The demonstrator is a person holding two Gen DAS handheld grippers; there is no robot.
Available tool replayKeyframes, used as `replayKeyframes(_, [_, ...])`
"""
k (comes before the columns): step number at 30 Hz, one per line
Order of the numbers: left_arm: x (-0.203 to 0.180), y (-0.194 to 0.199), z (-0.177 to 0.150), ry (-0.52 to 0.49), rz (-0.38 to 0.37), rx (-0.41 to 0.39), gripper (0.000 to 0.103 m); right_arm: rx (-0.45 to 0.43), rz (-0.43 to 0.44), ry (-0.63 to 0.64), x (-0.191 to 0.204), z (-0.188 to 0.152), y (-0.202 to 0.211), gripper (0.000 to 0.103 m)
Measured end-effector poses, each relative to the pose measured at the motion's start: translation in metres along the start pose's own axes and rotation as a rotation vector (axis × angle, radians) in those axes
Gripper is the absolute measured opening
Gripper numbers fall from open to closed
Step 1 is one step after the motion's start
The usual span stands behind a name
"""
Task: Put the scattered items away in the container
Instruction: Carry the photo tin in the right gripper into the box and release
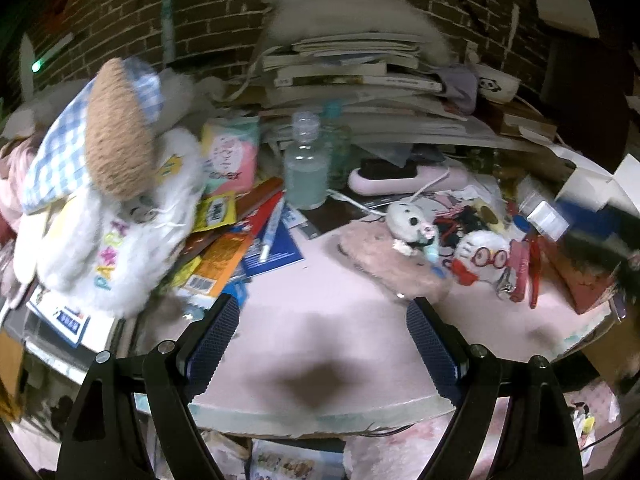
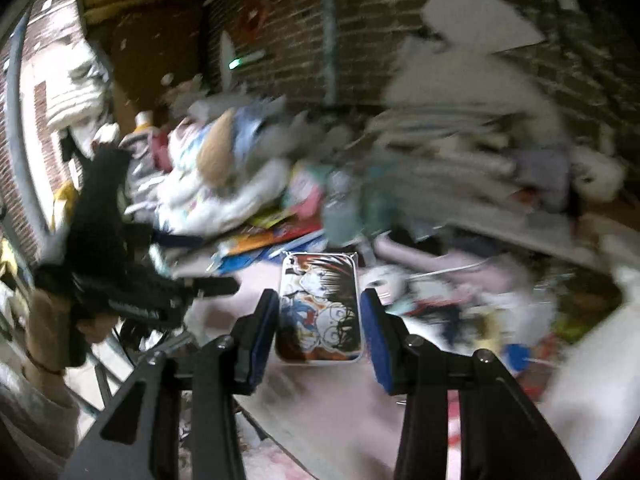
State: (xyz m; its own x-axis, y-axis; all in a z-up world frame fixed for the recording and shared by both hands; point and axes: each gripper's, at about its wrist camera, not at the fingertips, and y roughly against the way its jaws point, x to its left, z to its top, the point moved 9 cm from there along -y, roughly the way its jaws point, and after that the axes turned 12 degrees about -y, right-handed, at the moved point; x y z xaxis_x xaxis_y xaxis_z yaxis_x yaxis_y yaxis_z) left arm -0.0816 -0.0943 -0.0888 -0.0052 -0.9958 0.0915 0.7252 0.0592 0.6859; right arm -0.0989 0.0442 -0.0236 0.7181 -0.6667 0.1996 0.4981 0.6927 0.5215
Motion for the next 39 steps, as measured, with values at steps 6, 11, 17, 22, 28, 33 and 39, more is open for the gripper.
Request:
replayKeyframes(6, [-0.021,-0.010,0.010,-0.036,-0.040,-0.007,0.084,-0.023,-0.203,-0.113,-0.080,0.032,0.081,0.039])
replayKeyframes(11, [-0.035,-0.017,0.016,-0.053,-0.065,-0.007,0.084,0.091,-0.445,-0.186,-0.159,0.027,0.124,0.039])
replayKeyframes(17, [-0.049,-0.022,0.022,-0.060,-0.090,-0.010,0.084,0.333,-0.509,-0.312,-0.221,-0.008,0.113,0.039])
replayKeyframes(22, [-0.053,-0.020,0.020,-0.087,-0.071,-0.007,0.084,0.483,-0.533,-0.329,-0.239,-0.029,0.084,0.039])
replayKeyframes(28, [-0.049,-0.020,0.018,-0.088,-0.050,0.003,0.084,0.625,-0.516,-0.361,-0.245,-0.059,0.068,0.040])
replayKeyframes(33, [-0.050,-0.021,0.018,-0.094,-0.050,0.002,0.084,0.693,-0.485,-0.388,-0.244,-0.072,0.065,0.040])
replayKeyframes(39, [-0.050,-0.036,0.020,-0.108,-0.025,0.008,0.084,0.647,-0.475,-0.394,-0.237,-0.063,0.075,0.055])
